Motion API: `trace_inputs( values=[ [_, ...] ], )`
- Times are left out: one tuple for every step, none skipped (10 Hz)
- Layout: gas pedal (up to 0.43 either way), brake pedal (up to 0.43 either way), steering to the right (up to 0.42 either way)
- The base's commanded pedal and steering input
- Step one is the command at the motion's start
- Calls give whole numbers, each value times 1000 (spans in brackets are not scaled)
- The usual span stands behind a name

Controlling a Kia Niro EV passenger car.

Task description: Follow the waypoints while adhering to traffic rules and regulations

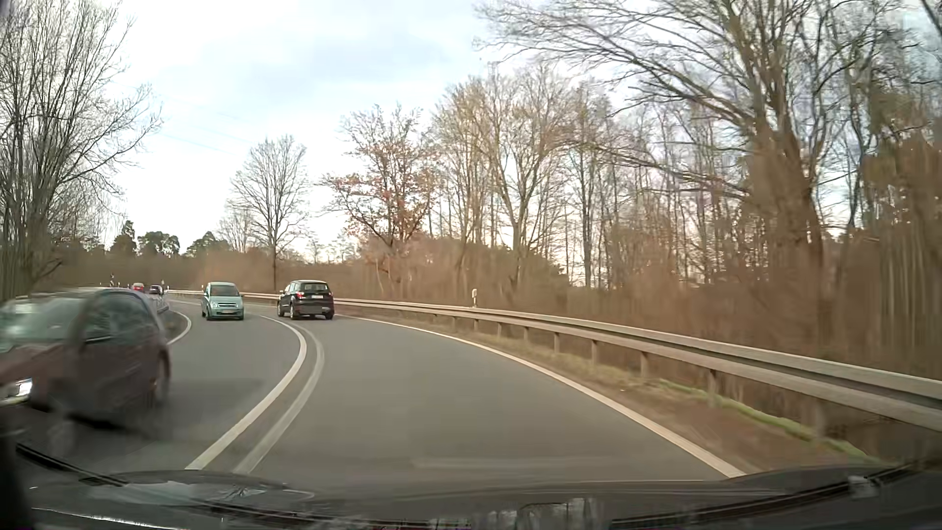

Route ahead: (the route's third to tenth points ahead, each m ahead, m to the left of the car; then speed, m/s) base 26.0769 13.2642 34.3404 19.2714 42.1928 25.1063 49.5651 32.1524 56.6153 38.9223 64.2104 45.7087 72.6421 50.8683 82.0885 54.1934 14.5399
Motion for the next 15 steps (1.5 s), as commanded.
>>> trace_inputs(
  values=[
    [157, 0, -102],
    [157, 0, -103],
    [157, 0, -103],
    [157, 0, -102],
    [157, 0, -103],
    [157, 0, -103],
    [157, 0, -104],
    [157, 0, -104],
    [157, 0, -104],
    [157, 0, -104],
    [157, 0, -104],
    [157, 0, -104],
    [157, 0, -103],
    [157, 0, -104],
    [157, 0, -103]
  ],
)
